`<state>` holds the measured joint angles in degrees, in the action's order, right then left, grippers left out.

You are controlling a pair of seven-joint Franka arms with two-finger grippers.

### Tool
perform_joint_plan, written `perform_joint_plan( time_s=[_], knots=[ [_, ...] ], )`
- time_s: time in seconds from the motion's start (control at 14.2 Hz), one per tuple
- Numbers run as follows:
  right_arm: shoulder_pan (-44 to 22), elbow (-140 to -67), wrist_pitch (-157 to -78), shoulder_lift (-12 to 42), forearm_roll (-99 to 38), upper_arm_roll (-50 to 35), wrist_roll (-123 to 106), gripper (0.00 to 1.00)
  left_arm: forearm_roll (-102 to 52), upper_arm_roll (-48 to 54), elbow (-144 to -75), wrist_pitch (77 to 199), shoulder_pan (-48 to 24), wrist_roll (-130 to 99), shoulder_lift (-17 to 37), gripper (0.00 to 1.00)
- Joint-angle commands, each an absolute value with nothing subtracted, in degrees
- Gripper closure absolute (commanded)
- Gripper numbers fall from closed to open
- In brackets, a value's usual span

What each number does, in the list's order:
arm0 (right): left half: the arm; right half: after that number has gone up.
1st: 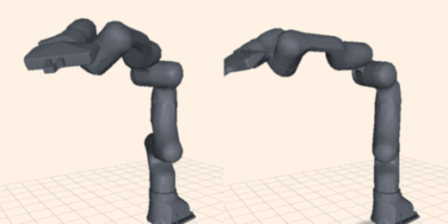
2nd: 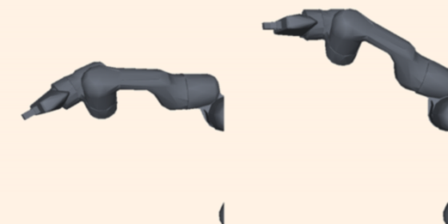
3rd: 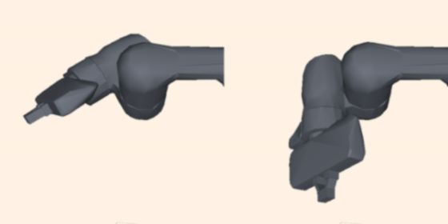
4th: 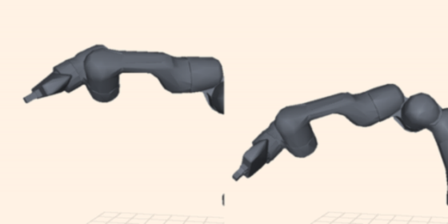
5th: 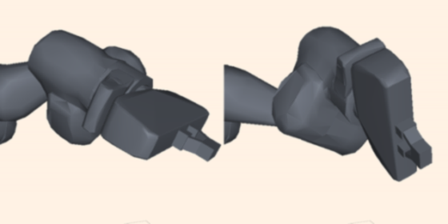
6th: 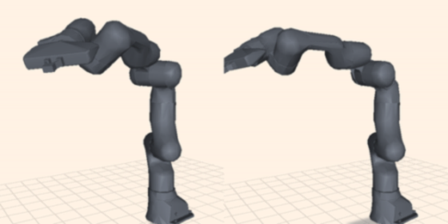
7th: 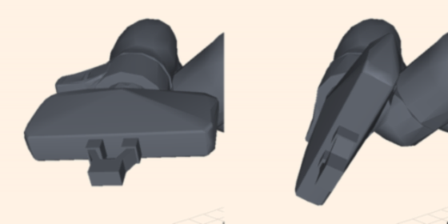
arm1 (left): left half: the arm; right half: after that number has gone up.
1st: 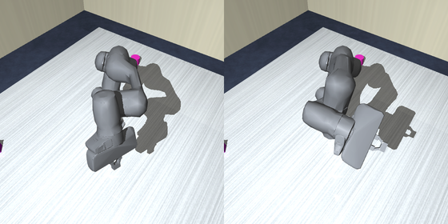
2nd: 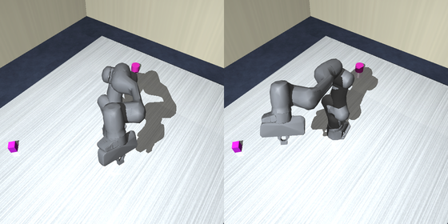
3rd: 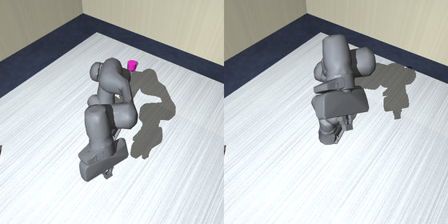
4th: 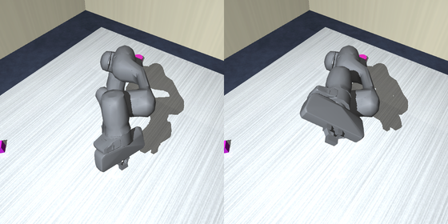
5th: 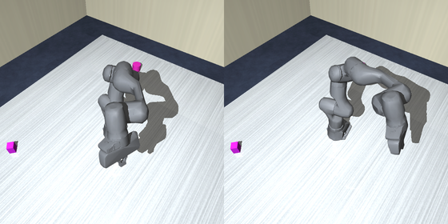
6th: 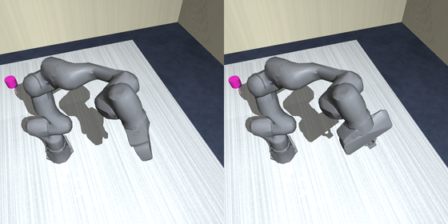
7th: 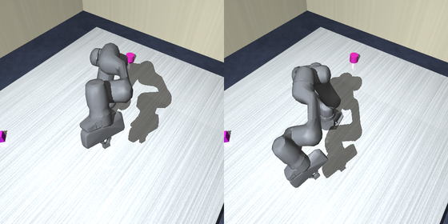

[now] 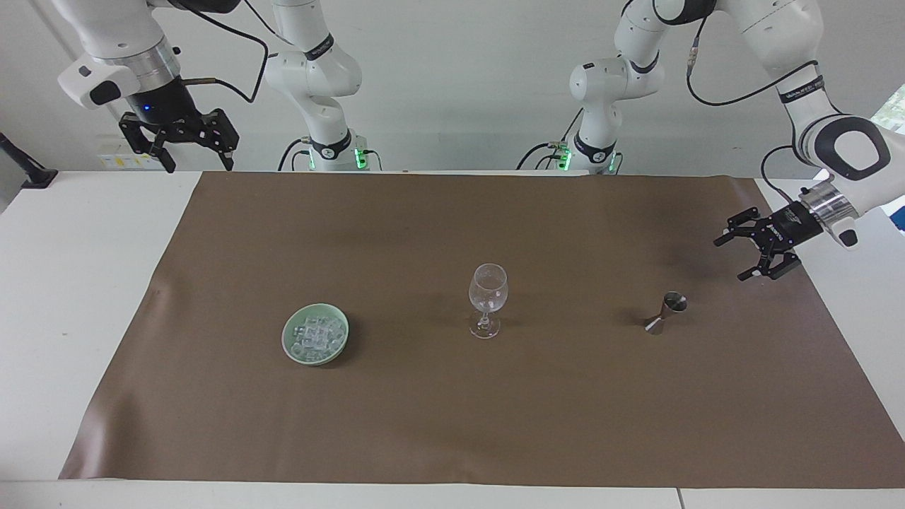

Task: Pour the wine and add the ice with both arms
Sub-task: 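Move the open left gripper toward the small silver metal cup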

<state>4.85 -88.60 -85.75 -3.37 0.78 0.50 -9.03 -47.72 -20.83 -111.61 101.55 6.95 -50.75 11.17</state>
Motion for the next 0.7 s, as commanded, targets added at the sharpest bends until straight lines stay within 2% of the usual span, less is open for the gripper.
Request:
perform_joint_plan(
  time_s=[0.0,0.63],
  knots=[
    [4.83,-88.95,-85.96,-4.04,0.70,0.44,-8.35,0.00,-51.67,-20.92,-114.25,104.23,6.86,-54.66,10.37,0.00],
    [4.83,-88.95,-85.96,-4.04,0.70,0.53,-8.35,0.00,-63.70,-20.83,-120.05,105.47,7.47,-52.57,13.35,0.00]
  ],
)
